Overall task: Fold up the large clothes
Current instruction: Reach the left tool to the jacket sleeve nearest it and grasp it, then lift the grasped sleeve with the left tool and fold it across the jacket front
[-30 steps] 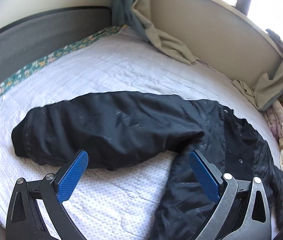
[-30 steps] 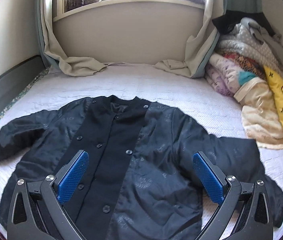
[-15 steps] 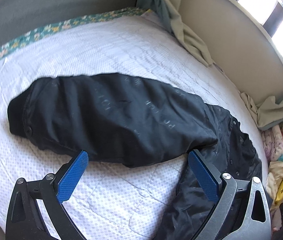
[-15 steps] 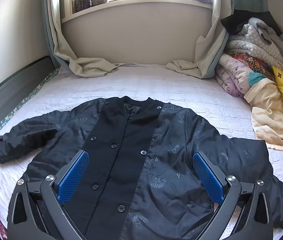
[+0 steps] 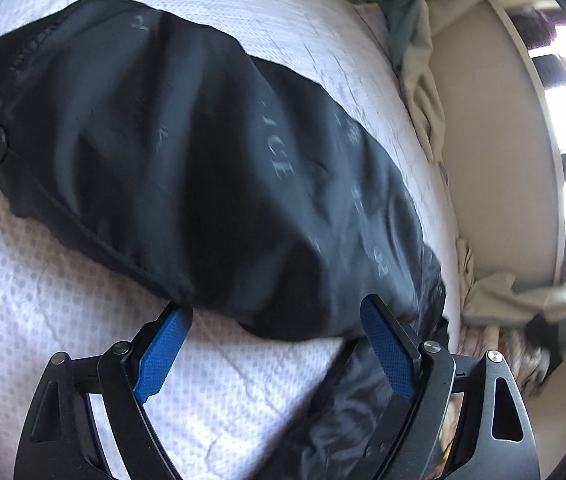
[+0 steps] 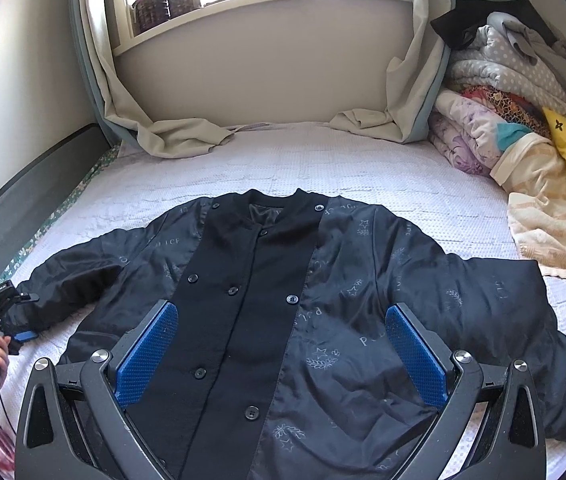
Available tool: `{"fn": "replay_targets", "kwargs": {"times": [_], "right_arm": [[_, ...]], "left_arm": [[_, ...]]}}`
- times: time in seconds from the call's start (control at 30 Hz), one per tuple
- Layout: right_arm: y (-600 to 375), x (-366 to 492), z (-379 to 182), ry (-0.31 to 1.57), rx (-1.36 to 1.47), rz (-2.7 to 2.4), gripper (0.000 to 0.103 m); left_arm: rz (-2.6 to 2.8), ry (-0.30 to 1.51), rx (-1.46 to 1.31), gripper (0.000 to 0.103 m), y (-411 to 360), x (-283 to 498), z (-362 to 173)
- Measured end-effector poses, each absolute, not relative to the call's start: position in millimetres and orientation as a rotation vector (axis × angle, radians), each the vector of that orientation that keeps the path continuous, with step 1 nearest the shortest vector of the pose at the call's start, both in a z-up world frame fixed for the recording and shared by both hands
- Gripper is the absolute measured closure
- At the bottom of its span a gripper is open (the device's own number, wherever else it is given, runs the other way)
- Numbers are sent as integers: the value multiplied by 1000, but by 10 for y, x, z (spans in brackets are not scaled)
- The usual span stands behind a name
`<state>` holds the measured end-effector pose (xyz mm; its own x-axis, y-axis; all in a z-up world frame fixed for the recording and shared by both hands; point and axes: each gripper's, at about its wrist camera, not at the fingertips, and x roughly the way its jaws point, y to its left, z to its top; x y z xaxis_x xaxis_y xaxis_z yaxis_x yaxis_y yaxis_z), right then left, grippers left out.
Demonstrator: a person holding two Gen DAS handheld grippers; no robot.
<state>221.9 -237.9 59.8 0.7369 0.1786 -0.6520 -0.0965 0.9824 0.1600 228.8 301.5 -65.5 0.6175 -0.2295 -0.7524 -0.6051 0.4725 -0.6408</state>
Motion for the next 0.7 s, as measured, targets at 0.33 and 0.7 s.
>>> {"fn": "replay_targets", "kwargs": {"times": [0.33, 0.7], "right_arm": [[-2331, 2251, 565, 741, 108, 166, 0], [-2464, 2296, 514, 773, 157, 159, 0]], "left_arm": [[378, 766, -1205, 19, 3319, 2285, -943], [402, 648, -1175, 90, 3498, 2185, -758]]}}
